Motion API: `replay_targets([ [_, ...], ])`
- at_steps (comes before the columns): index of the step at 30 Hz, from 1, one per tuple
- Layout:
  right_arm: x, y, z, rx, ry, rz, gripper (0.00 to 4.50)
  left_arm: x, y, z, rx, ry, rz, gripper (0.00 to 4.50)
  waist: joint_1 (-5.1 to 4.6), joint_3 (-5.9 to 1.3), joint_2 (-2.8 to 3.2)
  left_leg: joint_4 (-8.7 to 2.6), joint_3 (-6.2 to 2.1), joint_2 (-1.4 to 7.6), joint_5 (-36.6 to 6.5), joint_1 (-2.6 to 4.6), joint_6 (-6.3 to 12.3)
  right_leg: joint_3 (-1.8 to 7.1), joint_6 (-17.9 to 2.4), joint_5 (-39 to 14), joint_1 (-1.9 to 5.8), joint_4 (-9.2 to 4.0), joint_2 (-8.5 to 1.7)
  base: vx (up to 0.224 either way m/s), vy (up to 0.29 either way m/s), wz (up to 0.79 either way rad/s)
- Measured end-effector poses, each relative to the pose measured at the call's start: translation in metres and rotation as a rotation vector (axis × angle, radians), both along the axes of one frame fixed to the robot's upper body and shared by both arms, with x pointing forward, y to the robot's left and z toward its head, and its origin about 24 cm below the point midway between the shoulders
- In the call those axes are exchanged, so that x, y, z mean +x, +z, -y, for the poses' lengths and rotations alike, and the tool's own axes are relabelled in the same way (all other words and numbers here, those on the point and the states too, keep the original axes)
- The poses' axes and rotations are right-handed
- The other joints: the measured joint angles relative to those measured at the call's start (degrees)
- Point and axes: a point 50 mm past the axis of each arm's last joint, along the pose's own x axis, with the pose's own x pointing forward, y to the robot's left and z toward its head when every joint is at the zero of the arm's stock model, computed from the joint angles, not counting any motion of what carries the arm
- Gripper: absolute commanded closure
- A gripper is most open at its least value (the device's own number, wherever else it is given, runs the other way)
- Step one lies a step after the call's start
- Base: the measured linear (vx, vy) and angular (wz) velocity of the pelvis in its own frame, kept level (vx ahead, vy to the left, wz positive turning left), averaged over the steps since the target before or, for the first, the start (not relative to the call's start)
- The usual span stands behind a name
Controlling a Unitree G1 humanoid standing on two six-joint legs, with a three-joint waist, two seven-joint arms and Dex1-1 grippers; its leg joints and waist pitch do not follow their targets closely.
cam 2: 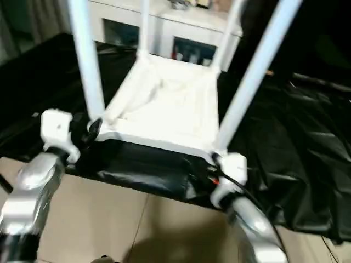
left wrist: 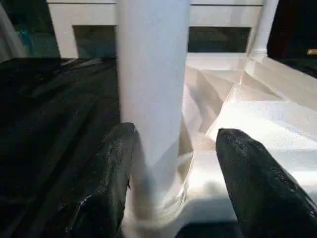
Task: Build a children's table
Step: Rotate leg to tighten
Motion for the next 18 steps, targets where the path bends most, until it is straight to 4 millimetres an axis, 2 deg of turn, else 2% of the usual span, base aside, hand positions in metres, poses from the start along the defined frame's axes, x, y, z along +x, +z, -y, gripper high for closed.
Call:
replay_targets([
  [6, 0.008, 0.002, -0.005, 0.021, 0.016, 0.009, 0.0, 0.018, -0.001, -0.007, 0.043, 0.072, -0.051, 1.53, 0.37, 0.03, -0.03, -0.17, 0.12, 0.03, 0.06, -0.02, -0.02, 0.01, -0.13, -0.01, -0.18, 0.07, -0.01, 0.0, 0.0, 0.0],
  [12, 0.014, 0.002, -0.016, 0.025, 0.073, 0.007, 0.0, 0.031, 0.008, 0.001, -0.007, 0.071, -0.042, 1.53, 0.52, 0.03, -0.04, -0.16, 0.23, 0.04, 0.4, -0.5, 0.33, 0.06, -0.18, 0.11, -0.74, 0.11, -0.03, 0.0, 0.0, 0.0],
  [13, 0.013, 0.0, -0.019, 0.027, 0.091, 0.001, 0.0, 0.032, 0.009, 0.003, -0.025, 0.066, -0.044, 1.81, 0.63, 0.04, -0.03, -0.16, 0.24, 0.04, 0.4, -0.5, 0.33, 0.06, -0.18, 0.11, -0.75, 0.11, -0.04, 0.0, 0.0, 0.0],
  [18, 0.013, -0.003, -0.023, 0.035, 0.108, -0.009, 0.0, 0.033, 0.006, 0.004, -0.081, 0.062, -0.059, 2.08, 1.24, 0.05, -0.02, -0.17, 0.25, 0.05, 0.4, -0.49, 0.32, 0.06, -0.2, 0.12, -0.75, 0.11, -0.04, 0.0, 0.0, 0.0],
])
